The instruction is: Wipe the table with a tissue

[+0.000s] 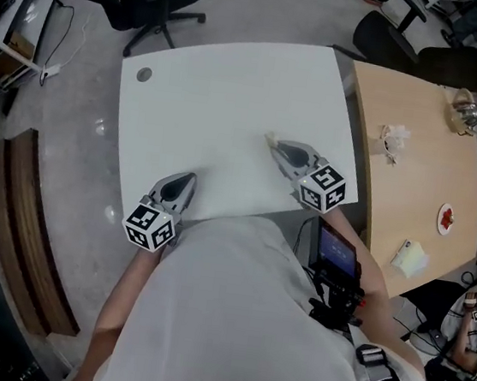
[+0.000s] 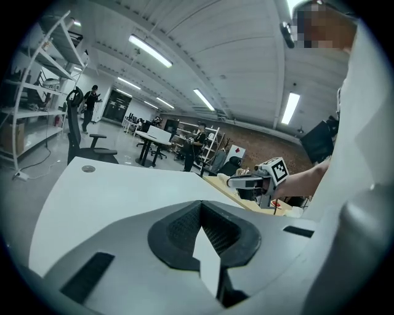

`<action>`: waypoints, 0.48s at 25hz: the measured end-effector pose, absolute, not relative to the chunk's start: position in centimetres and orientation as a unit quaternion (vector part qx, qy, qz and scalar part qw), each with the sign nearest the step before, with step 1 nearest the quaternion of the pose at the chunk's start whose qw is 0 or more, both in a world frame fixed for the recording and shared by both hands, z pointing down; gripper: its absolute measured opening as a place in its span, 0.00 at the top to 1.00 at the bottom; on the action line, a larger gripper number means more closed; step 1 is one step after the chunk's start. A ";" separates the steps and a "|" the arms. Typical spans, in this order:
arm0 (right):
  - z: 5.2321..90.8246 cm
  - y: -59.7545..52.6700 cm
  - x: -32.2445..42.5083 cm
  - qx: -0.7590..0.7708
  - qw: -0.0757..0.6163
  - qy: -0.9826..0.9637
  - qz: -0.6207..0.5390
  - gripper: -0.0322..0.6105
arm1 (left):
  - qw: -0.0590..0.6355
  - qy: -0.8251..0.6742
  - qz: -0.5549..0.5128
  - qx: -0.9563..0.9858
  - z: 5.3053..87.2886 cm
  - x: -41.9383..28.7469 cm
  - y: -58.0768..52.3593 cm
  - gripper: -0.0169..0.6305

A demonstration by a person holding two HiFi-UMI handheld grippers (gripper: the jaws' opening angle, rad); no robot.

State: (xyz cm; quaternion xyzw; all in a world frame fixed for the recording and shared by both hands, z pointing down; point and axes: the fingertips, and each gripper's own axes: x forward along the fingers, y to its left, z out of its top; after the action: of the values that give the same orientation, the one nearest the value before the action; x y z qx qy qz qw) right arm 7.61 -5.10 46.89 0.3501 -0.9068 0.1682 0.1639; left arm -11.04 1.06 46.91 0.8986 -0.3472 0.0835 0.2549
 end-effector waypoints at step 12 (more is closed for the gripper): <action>45.8 0.0 5.5 0.390 0.133 -0.896 0.165 0.87 | 0.233 -0.300 0.084 0.921 46.2 -11.5 3.5 0.96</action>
State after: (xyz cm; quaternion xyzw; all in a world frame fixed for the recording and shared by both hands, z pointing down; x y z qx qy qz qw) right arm 5.55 0.01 45.80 0.3900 -0.8961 0.1650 0.1333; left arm -11.49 3.45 46.19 0.9213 -0.3001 0.0835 0.2330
